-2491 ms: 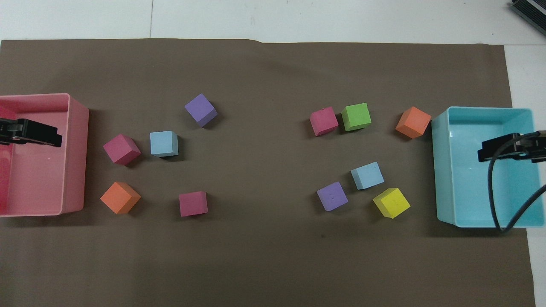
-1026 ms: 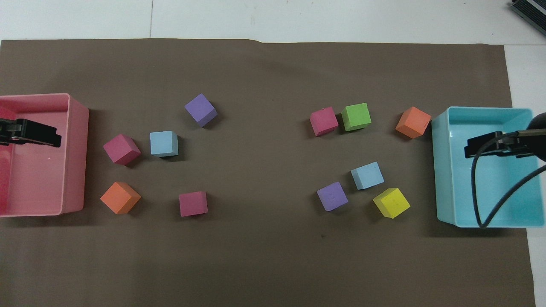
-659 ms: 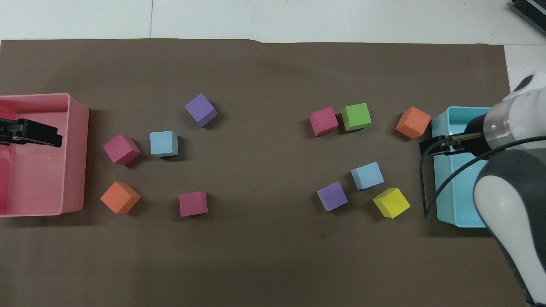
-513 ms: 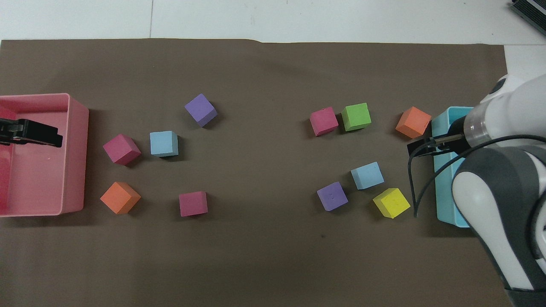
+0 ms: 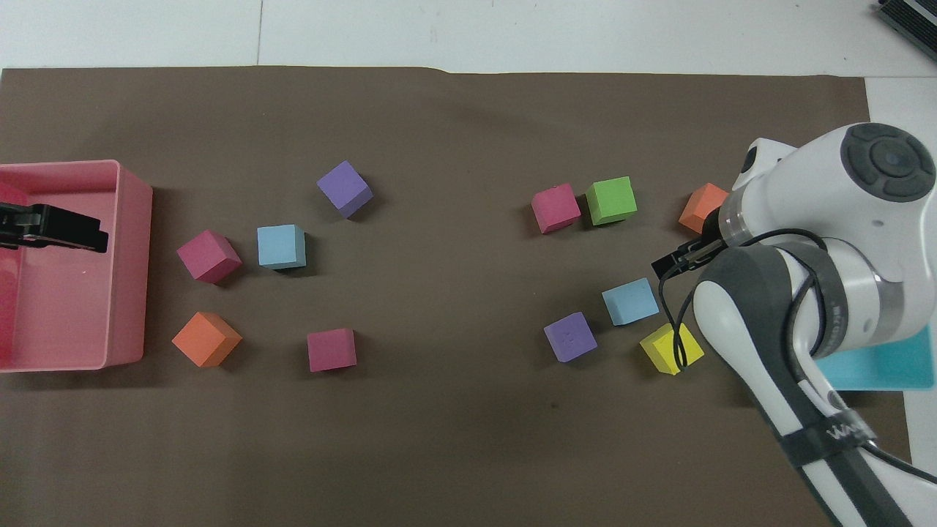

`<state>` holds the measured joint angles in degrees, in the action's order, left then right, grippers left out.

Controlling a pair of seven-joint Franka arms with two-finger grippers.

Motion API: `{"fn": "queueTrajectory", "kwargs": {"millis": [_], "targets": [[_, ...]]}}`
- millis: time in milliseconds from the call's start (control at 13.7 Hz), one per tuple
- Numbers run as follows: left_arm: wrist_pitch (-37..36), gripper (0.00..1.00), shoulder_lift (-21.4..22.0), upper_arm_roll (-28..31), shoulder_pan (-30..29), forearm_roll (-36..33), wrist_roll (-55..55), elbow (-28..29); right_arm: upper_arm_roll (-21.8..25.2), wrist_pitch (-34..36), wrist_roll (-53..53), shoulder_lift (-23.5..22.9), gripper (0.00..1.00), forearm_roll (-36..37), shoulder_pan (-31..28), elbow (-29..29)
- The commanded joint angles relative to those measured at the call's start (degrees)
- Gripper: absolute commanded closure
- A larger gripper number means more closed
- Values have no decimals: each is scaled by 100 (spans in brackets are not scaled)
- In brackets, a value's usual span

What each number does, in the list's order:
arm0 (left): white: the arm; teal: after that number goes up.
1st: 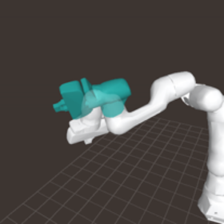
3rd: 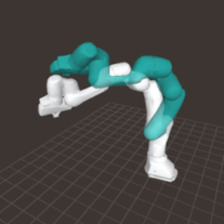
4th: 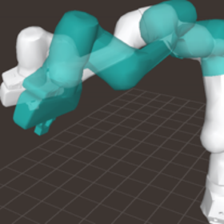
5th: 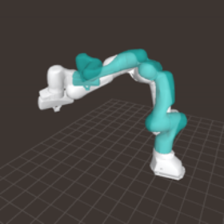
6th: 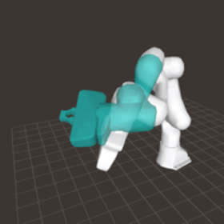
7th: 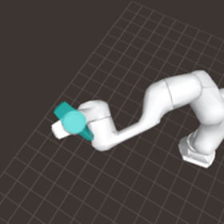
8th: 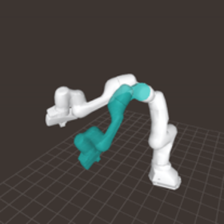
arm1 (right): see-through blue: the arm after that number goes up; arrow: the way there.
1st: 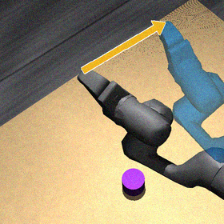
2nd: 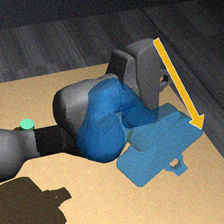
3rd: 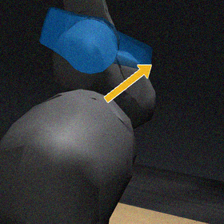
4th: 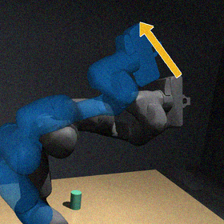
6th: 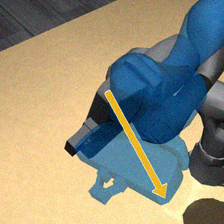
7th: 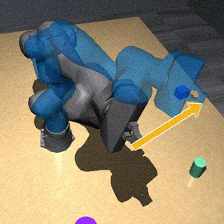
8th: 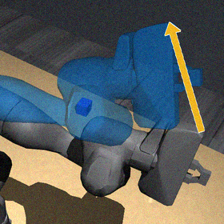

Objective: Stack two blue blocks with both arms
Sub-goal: 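Reach the right gripper toward the light-blue cube near the cyan bin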

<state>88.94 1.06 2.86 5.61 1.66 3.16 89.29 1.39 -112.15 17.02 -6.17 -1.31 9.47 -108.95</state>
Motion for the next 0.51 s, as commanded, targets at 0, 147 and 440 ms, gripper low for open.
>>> {"fn": "queueTrajectory", "kwargs": {"millis": [0,147,440], "targets": [[36,0,140,-14,-16,28,-61,142,-16,-603,319,28,0,-378,125,-555],[36,0,140,-14,-34,28,-61,142,-16,-835,302,19,0,-413,178,-811],[36,0,140,-14,-43,28,-52,150,-16,-1273,425,-60,0,-475,284,-1224]]}}
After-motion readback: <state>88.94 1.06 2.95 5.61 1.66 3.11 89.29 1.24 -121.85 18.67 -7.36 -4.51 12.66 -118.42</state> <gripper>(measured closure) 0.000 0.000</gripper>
